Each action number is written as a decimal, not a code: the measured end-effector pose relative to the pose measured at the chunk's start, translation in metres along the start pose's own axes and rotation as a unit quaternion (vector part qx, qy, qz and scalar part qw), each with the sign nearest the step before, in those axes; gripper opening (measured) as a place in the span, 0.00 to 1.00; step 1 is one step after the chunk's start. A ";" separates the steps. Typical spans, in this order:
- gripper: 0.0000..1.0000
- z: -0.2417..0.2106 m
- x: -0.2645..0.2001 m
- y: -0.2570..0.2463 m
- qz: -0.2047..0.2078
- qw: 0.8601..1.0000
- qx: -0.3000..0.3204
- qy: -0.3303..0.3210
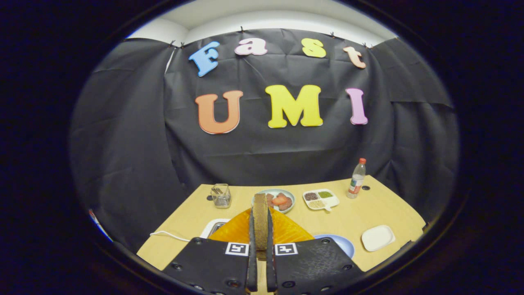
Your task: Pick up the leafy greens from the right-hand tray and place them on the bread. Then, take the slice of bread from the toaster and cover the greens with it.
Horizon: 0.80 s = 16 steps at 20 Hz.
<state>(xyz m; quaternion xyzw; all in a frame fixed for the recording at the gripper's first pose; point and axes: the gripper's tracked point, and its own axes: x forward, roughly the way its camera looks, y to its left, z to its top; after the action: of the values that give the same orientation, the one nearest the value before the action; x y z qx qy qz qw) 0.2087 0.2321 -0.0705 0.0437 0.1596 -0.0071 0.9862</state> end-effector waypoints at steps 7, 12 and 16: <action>0.08 -0.075 0.029 -0.068 -0.034 0.997 0.018 0.061; 0.09 -0.109 0.039 -0.094 -0.016 0.995 0.038 0.086; 0.09 -0.123 0.046 -0.113 0.009 0.993 0.064 0.096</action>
<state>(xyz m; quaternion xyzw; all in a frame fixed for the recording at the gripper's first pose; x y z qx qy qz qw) 0.2106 0.1299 -0.2105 0.1087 0.2527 -0.0039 0.9614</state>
